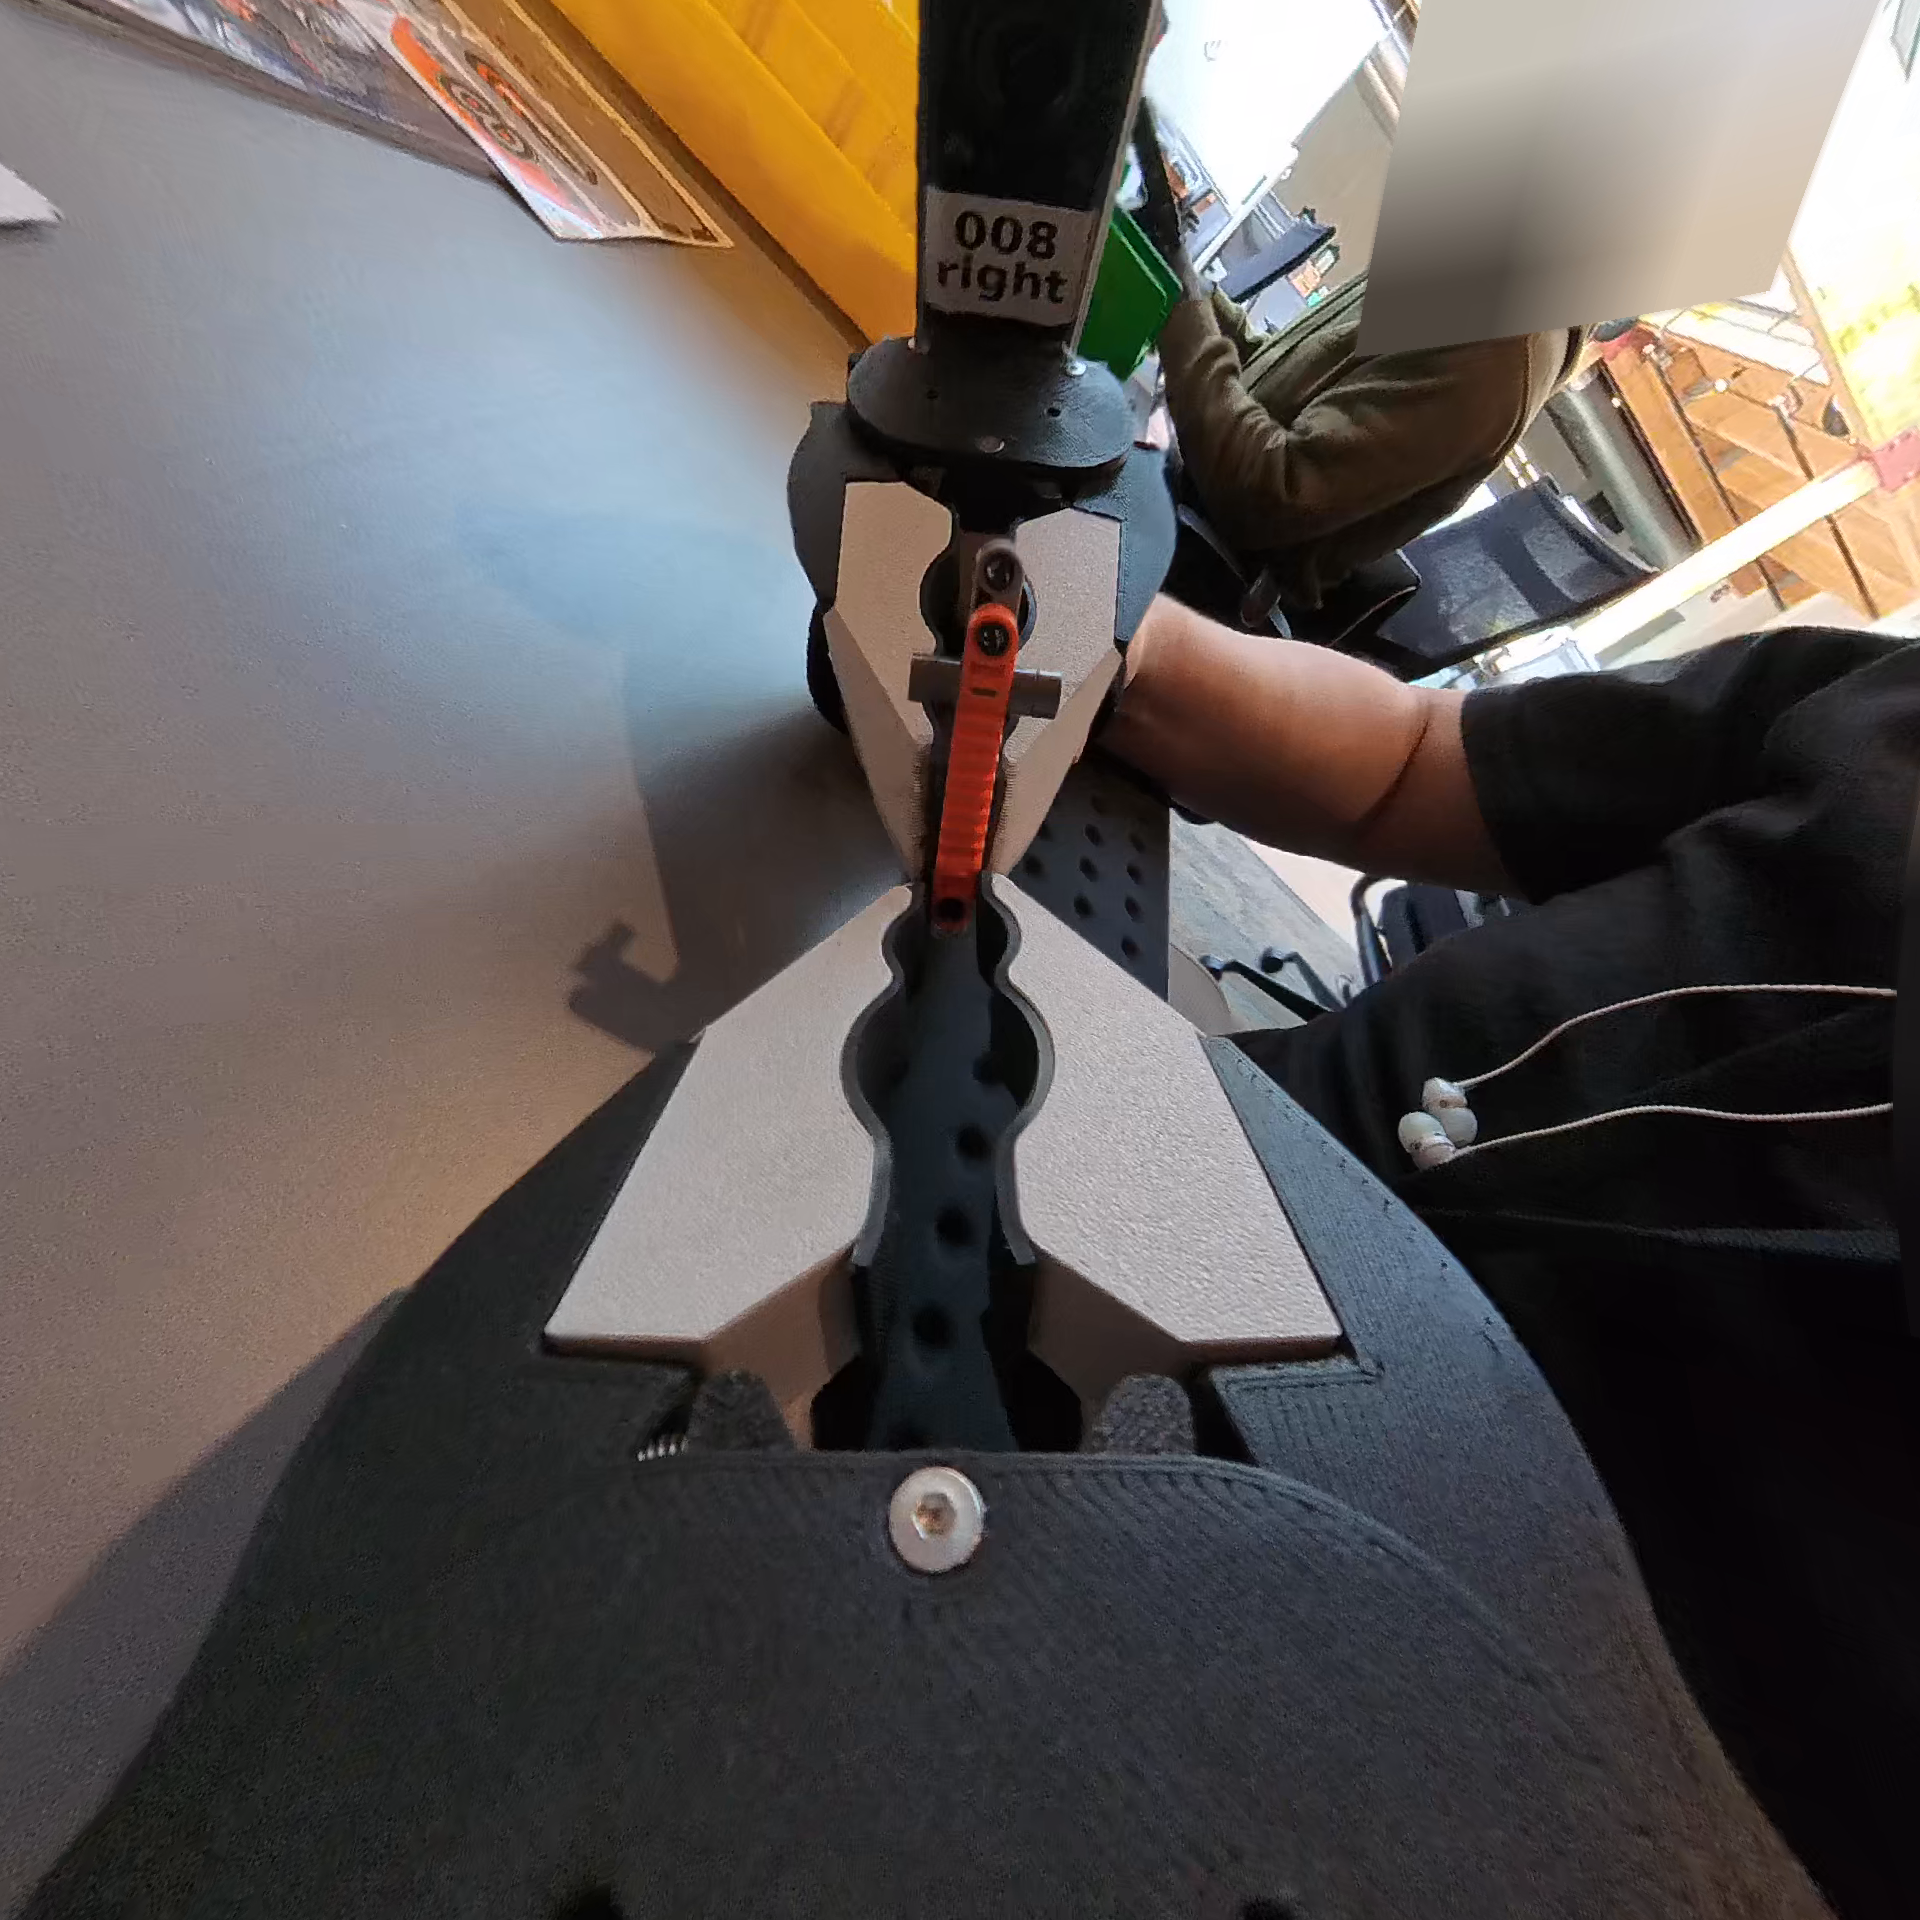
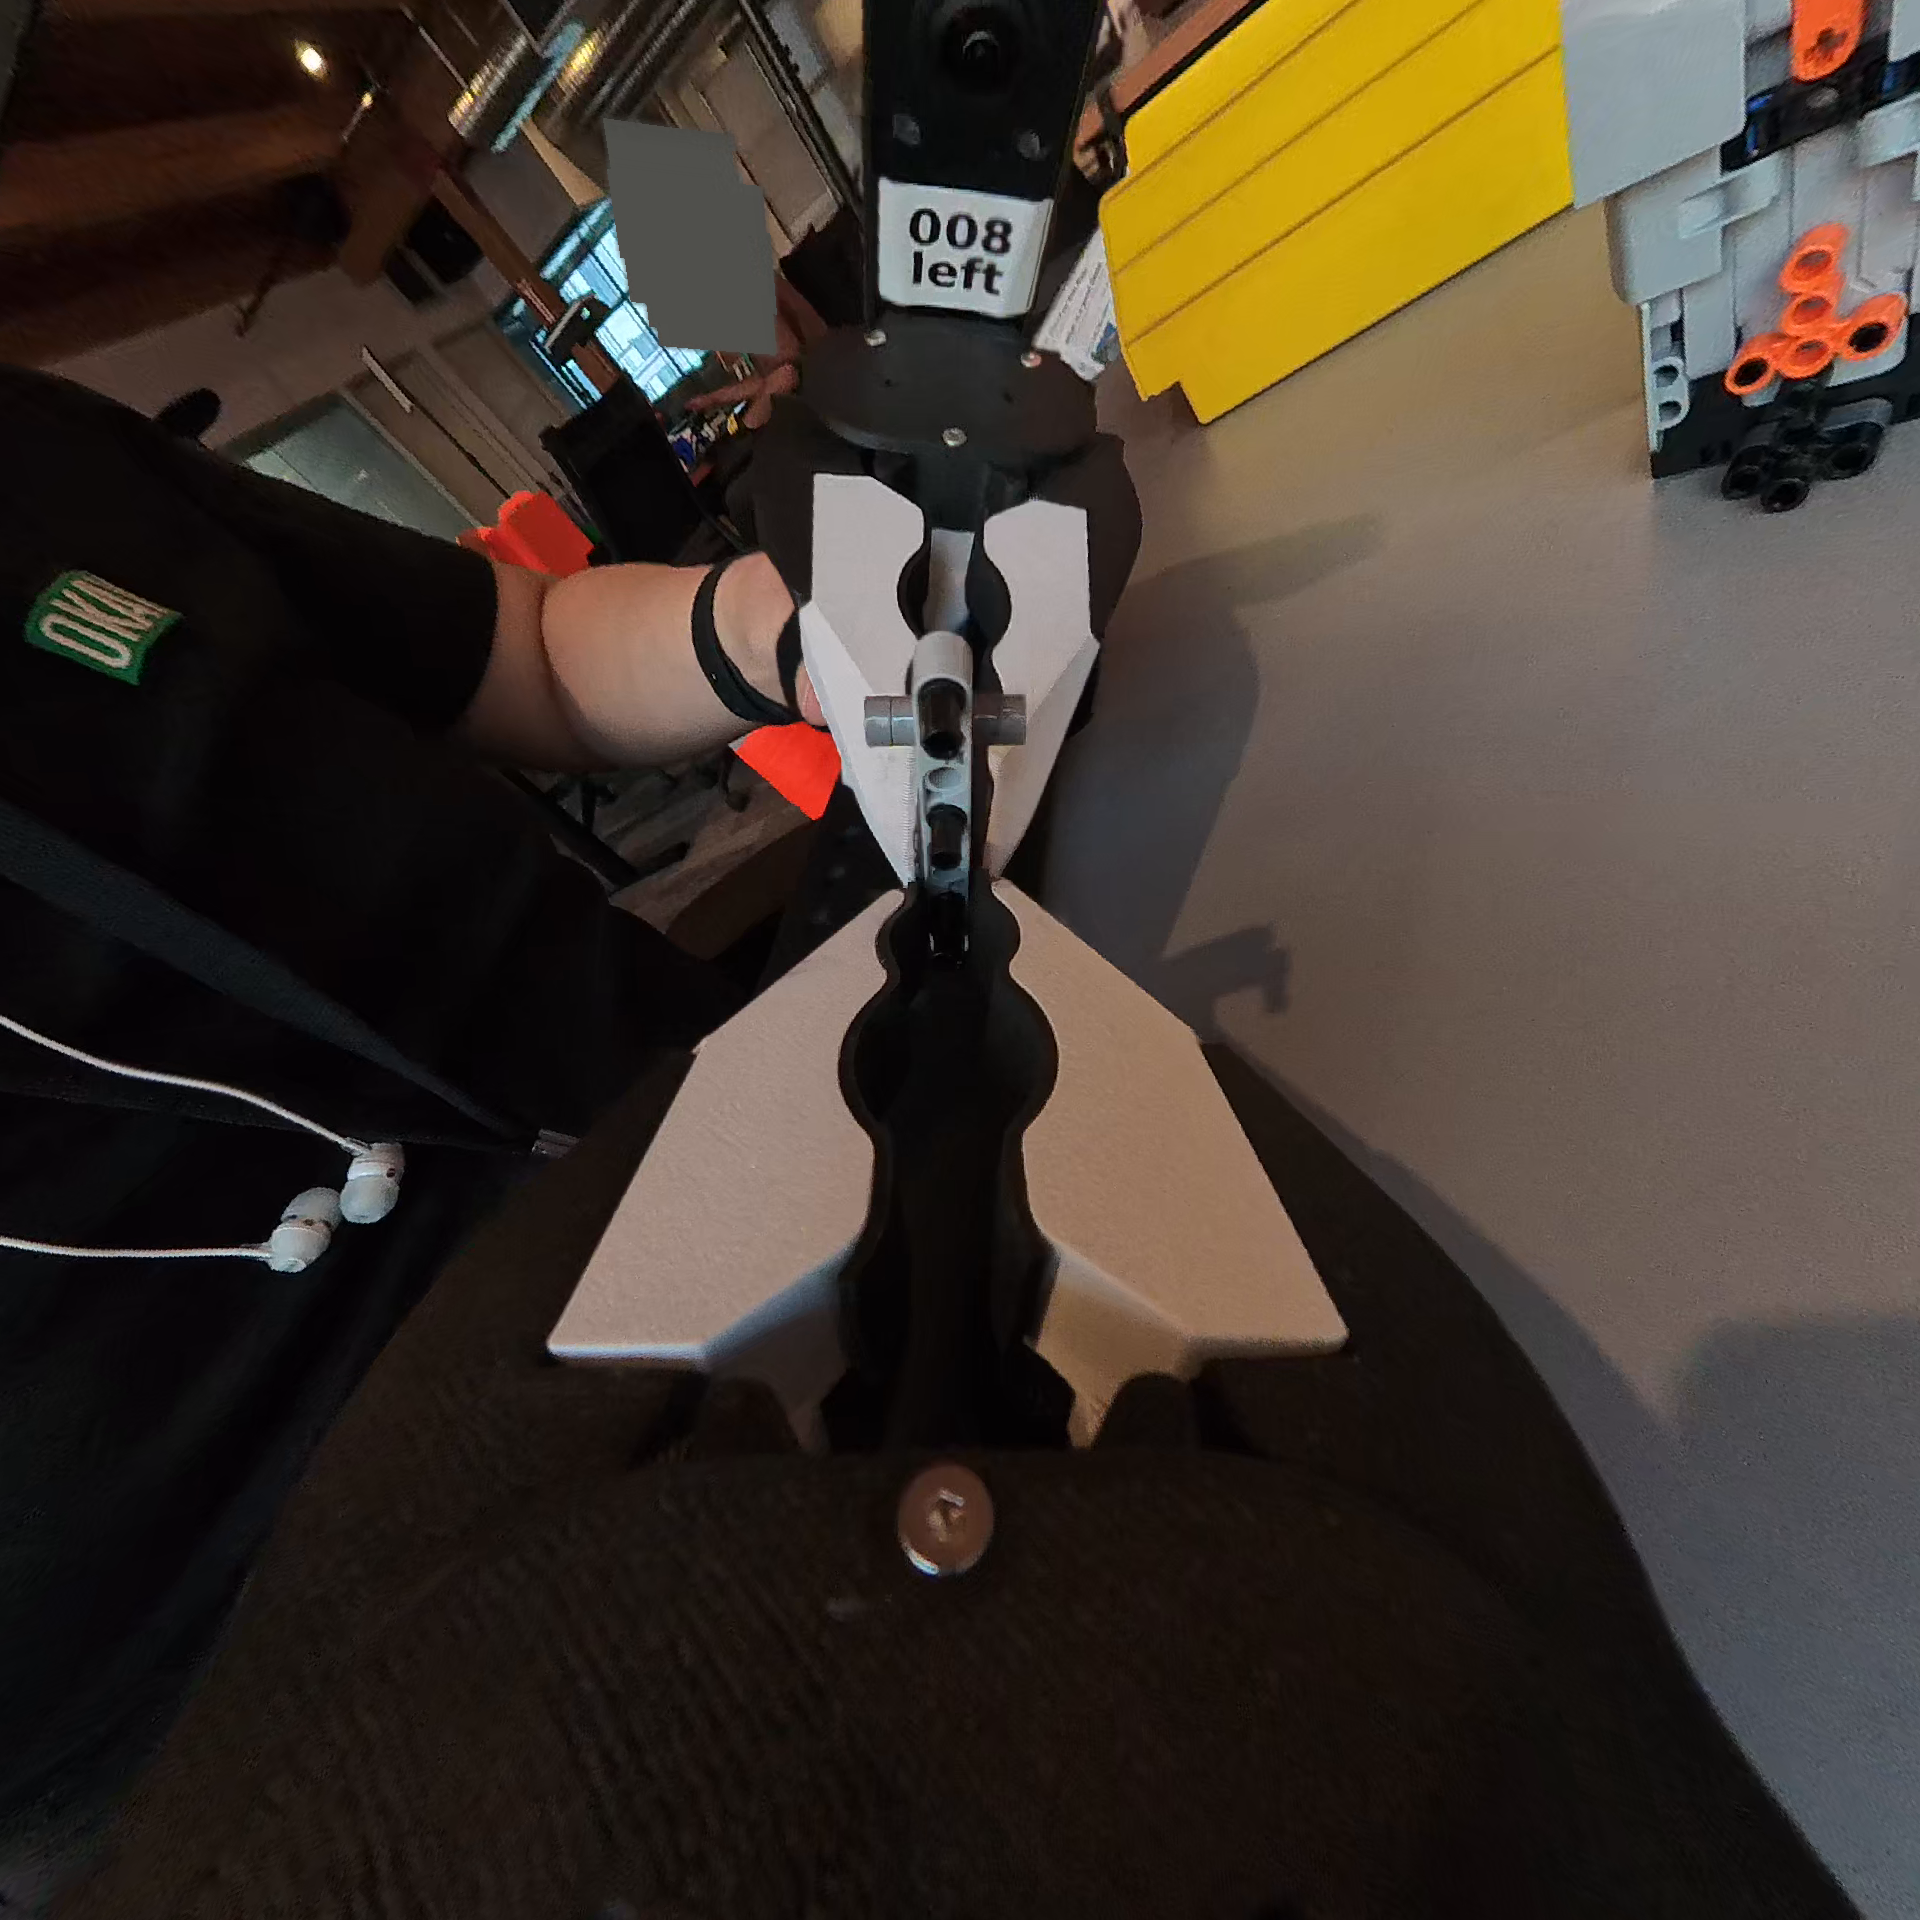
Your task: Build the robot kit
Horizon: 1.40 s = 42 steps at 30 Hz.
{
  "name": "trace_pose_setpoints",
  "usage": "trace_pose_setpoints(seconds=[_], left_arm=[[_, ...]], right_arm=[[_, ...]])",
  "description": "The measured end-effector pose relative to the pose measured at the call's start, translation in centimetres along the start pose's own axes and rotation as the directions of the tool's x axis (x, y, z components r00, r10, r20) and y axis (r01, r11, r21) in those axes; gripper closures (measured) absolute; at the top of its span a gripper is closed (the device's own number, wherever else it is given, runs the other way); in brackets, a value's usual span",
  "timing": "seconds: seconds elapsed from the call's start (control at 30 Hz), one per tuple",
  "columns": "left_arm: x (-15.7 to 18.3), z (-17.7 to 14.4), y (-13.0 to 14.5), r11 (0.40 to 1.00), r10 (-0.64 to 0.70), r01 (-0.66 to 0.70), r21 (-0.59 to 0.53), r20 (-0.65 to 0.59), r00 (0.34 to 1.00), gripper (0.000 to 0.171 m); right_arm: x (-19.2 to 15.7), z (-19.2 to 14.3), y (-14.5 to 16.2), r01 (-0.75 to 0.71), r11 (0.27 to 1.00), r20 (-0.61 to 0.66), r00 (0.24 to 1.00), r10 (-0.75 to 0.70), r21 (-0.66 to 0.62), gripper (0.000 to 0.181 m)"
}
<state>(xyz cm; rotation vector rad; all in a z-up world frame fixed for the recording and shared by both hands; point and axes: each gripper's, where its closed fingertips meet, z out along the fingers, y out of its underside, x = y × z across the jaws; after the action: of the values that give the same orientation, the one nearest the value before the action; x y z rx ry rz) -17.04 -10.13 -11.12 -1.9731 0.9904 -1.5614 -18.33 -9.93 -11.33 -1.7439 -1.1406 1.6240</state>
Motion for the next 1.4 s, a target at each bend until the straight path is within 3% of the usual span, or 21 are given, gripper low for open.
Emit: trace_pose_setpoints(seconds=[0.8, 0.83, 0.87, 0.9, 0.93, 0.97, 1.07, 1.13, 1.27, 1.4], left_arm=[[0.7, 0.0, 1.5, 0.998, 0.023, -0.024, -0.054, -0.011, 1.0, 0.166], [0.3, -0.8, 1.2, 1.0, 0.004, -0.003, -0.028, 0.012, 1.0, 0.167], [-0.5, -2.7, -0.1, 0.994, -0.06, 0.058, 0.089, 0.019, 0.998, 0.171], [-1.0, -5.1, -1.6, 0.961, -0.142, 0.146, 0.233, -0.034, 0.989, 0.171], [-1.2, -6.5, -2.2, 0.934, -0.18, 0.197, 0.299, -0.083, 0.98, 0.171], [-0.7, -6.5, -2.0, 0.942, -0.157, 0.178, 0.286, -0.095, 0.983, 0.171], [1.3, -3.6, 0.3, 0.995, 0.02, -0.014, 0.096, -0.056, 0.998, 0.171], [1.2, -2.7, -0.1, 0.994, 0.044, -0.044, 0.103, -0.004, 0.999, 0.171], [1.3, -1.6, -3.5, 0.951, -0.024, 0.031, 0.309, -0.026, 0.999, 0.135], [1.6, -1.5, -5.7, 0.884, -0.036, 0.069, 0.463, -0.08, 0.996, 0.148]], right_arm=[[-0.8, 0.0, 1.5, 0.066, 0.994, 0.006, 0.998, -0.066, -0.087, 0.174], [-0.3, -0.5, 1.8, 0.06, 0.993, -0.03, 0.998, -0.063, -0.101, 0.174], [0.3, -2.2, 2.0, 0.026, 0.996, -0.06, 0.998, -0.032, -0.089, 0.174], [0.5, -4.3, 0.9, 0.007, 1.0, -0.078, 0.997, -0.005, 0.02, 0.175], [0.6, -5.7, 0.2, 0.003, 0.996, -0.085, 0.996, 0.004, 0.088, 0.175], [0.4, -6.1, -0.3, 0.02, 0.992, -0.081, 0.997, -0.01, 0.124, 0.175], [0.4, -5.4, -0.9, 0.017, 0.99, -0.071, 0.997, -0.007, 0.143, 0.174], [-0.1, -5.5, -3.0, -0.027, 0.965, -0.011, 0.999, 0.031, 0.261, 0.174], [-1.4, -5.1, -6.6, -0.041, 0.881, 0.053, 0.998, 0.018, 0.472, 0.176], [-1.8, -3.5, -7.3, -0.088, 0.851, 0.082, 0.995, 0.054, 0.518, 0.175]])
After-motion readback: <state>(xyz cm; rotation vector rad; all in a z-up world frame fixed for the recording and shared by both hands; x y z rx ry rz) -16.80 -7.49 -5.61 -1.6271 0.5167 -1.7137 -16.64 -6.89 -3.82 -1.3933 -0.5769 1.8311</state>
